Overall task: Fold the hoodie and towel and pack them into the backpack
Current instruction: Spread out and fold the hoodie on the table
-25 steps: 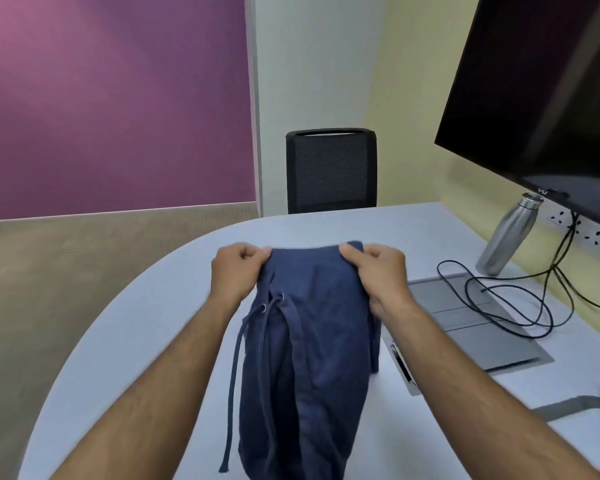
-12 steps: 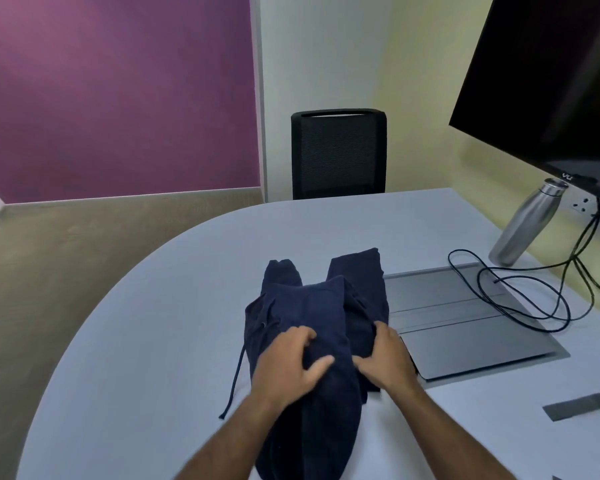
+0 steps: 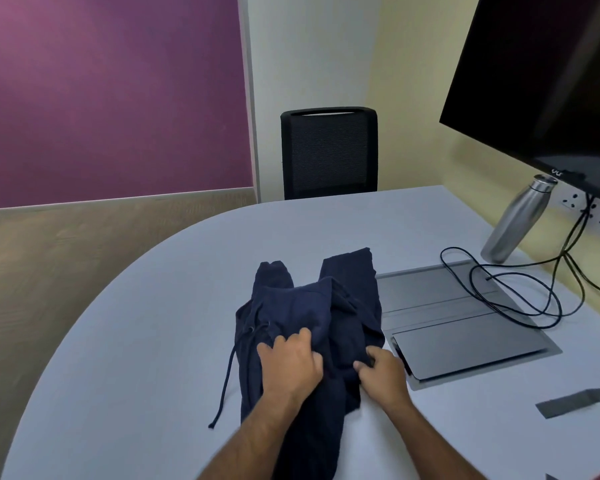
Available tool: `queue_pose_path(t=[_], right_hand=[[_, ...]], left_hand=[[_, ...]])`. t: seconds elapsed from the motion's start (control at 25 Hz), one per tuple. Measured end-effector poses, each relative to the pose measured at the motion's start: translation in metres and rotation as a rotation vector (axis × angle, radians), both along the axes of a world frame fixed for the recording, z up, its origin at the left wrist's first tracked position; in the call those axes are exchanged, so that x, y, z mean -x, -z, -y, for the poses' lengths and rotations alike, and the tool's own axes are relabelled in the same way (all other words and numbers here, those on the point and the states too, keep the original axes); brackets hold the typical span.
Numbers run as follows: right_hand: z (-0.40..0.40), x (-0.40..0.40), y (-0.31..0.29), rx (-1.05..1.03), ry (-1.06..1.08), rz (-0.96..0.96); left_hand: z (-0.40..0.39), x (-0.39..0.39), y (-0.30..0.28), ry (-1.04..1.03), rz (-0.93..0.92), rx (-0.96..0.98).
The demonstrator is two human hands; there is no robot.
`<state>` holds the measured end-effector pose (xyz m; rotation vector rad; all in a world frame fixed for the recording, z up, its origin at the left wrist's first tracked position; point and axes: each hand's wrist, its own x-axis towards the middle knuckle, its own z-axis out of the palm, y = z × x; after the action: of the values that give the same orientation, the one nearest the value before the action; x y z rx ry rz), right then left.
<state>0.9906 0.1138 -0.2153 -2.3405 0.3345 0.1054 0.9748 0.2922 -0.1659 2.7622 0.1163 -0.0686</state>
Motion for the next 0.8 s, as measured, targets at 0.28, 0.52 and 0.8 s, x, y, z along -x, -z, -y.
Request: queue_pose_path(t=[0.28,0.52,0.8], right_hand=[[0.03,-0.024,-0.05,-0.072,0.232,0.438],[0.066,-0.052,-0.135,-0.297,0.607,0.72],[0.098,-0.059,-0.194,-0.279,0.595,0.999]], left_hand=[[-0.103,-0.018,-0.029,-0.341,0.25,0.153],[-0.202,-0.017,-0.054,-0.628,0.405,0.09],[-0.241,-0.009,-0.076,-0.805,0.567,0.099]])
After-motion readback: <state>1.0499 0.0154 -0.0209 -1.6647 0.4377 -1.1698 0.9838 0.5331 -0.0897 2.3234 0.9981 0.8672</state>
